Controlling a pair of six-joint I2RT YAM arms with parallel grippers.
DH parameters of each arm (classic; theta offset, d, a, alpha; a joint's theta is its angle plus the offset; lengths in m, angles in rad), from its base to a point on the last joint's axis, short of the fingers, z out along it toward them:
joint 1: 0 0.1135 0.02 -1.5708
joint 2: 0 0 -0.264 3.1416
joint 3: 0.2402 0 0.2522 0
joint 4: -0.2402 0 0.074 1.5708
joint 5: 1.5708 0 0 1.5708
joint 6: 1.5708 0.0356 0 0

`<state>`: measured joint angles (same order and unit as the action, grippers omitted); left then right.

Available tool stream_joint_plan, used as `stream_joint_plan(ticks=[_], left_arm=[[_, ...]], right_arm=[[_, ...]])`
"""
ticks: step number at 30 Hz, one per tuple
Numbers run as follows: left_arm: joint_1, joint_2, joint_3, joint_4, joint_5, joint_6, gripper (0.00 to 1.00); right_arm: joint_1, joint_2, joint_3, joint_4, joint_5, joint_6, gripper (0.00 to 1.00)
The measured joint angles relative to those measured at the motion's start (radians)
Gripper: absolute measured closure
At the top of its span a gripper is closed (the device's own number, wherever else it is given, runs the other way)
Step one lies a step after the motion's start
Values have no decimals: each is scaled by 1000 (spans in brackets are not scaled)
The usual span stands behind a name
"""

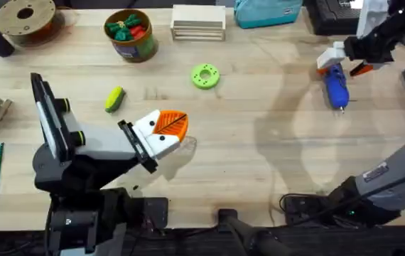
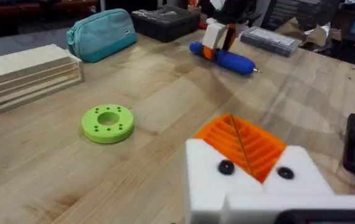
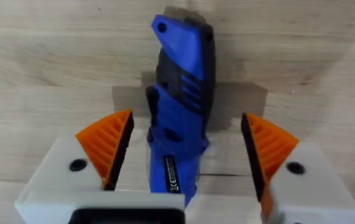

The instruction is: Pick up the gripper from the table and insert it into the empty holder that is missing its gripper. Then pick up a screw, insert it into the mounting hole, and use the screwdriver to tighten it. Finally, clean up the table by picking up the vegetable and placing it into the bucket.

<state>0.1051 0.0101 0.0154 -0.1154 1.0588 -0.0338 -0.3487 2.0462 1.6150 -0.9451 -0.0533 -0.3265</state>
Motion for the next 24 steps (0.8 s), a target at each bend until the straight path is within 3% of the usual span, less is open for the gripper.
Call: stream_joint_plan(ticks=[24], left_arm=[[0,0,0,0,0,0,995]], right_arm=[[14,51,8,59,5,1,23]])
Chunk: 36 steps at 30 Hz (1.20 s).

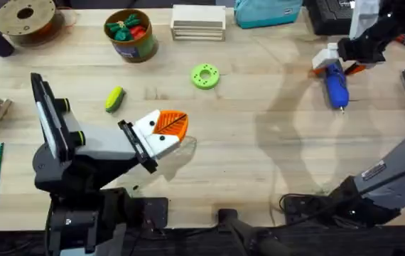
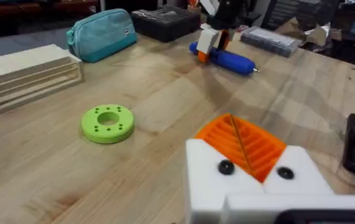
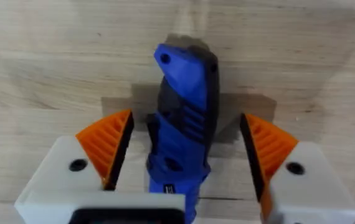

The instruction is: Pick up the gripper from the table and insert it into the empty holder that is missing its gripper. Then pick up a screw, insert it into the mounting hole, and use the screwdriver to tighten it. Finally, clean up the table by picking up the vegetable and placing it into the bucket.

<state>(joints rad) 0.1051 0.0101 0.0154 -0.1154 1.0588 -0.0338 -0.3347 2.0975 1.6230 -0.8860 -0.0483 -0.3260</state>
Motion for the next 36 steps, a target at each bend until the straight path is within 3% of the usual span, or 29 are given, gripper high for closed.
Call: stream_joint_plan(ticks=[2,4,9,10,19,27,36], left_arm=[[0,0,0,0,0,0,995],[0,0,0,0,0,0,995],[0,0,0,0,0,0,995],[0,0,0,0,0,0,995],[0,0,0,0,0,0,995],[0,0,0,0,0,0,995],[0,0,0,0,0,0,995]], right_arm=[[0,3,4,1,7,0,114],[-3,9,9,1,20,-3,270],[-5,16,14,11,29,-10,945],[-5,17,14,14,27,-7,978],[-3,17,18,2,25,-8,981],[21,-5,73,-132,12,1,981],[142,-296,97,-149,12,4,981]])
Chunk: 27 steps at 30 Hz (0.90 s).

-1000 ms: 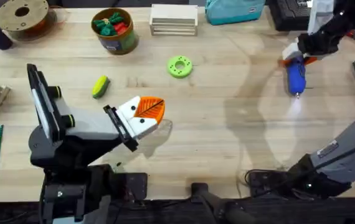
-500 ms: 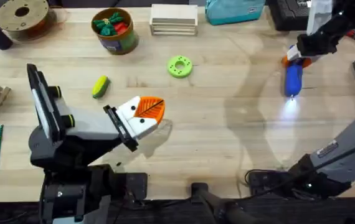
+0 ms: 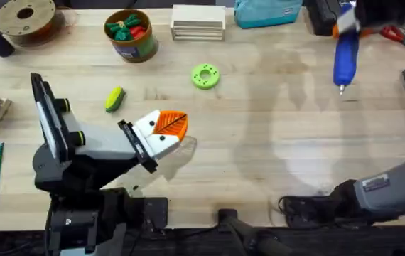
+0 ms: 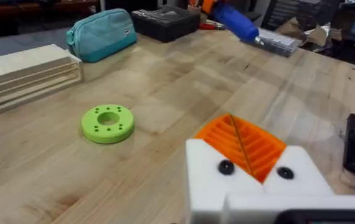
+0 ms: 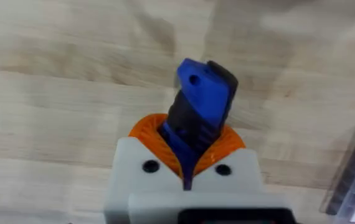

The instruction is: Pick up the gripper from the table and insert it into the empty holder that is missing its gripper. Then pick up a screw, insert it into the mounting hole, and use the screwdriver to tighten it. Finally, clean up the table by picking up the vegetable and placing it into the bucket.

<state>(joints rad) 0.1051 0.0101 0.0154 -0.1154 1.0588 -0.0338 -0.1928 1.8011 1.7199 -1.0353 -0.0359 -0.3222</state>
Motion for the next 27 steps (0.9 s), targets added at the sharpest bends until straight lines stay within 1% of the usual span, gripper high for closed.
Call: stream_joint_plan(ticks=[4,7,22,25,27], left_arm=[[0,0,0,0,0,0,995],[0,0,0,0,0,0,995],[0,0,0,0,0,0,995],[0,0,0,0,0,0,995],[0,0,0,0,0,0,995]], right_arm=[[73,-127,5,-5,-8,0,982],[109,-200,5,-18,-11,4,982],[200,-509,3,-87,-10,28,982],[204,-599,-31,-71,-11,39,982],[205,-680,-95,-36,-15,48,983]])
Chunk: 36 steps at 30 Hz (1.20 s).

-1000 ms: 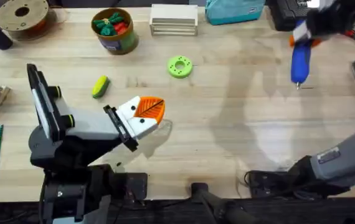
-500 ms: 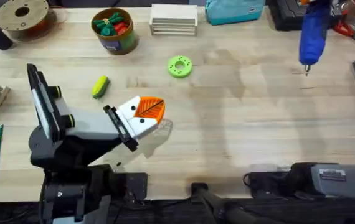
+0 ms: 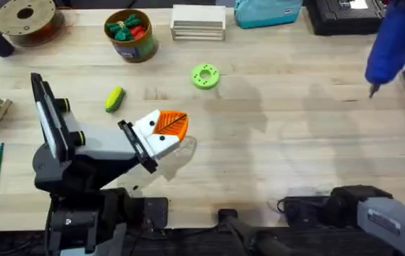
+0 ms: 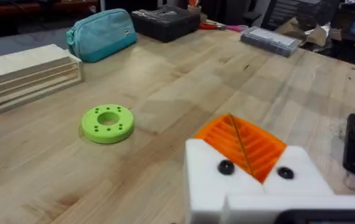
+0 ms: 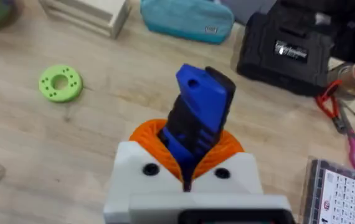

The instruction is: Pick up the gripper from the table and insert it into the empty holder that is missing its gripper. Then pick up a screw, insert it into the mounting hole, and use the screwdriver to tighten it. Finally, clean up the table by picking up the vegetable and placing it into the bucket.

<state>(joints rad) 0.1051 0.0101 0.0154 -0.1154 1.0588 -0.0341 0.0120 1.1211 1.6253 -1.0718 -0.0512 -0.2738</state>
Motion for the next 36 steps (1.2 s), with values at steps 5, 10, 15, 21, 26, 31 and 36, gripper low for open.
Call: stream_joint_plan(ticks=[5,10,15,21,26,31,36], left_arm=[[0,0,0,0,0,0,995],[0,0,0,0,0,0,995],[0,0,0,0,0,0,995],[0,0,0,0,0,0,995],[0,0,0,0,0,0,995],[0,0,0,0,0,0,995],[0,0,0,0,0,0,995]], right_arm=[[27,-204,-252,141,-60,24,986],[55,-264,-464,340,-214,60,987],[84,-235,-626,576,-366,115,988],[195,-229,-707,736,-430,140,988],[331,-232,-708,745,-450,124,990],[475,-232,-713,845,-467,40,990],[545,-210,-713,1004,-474,2,991]])
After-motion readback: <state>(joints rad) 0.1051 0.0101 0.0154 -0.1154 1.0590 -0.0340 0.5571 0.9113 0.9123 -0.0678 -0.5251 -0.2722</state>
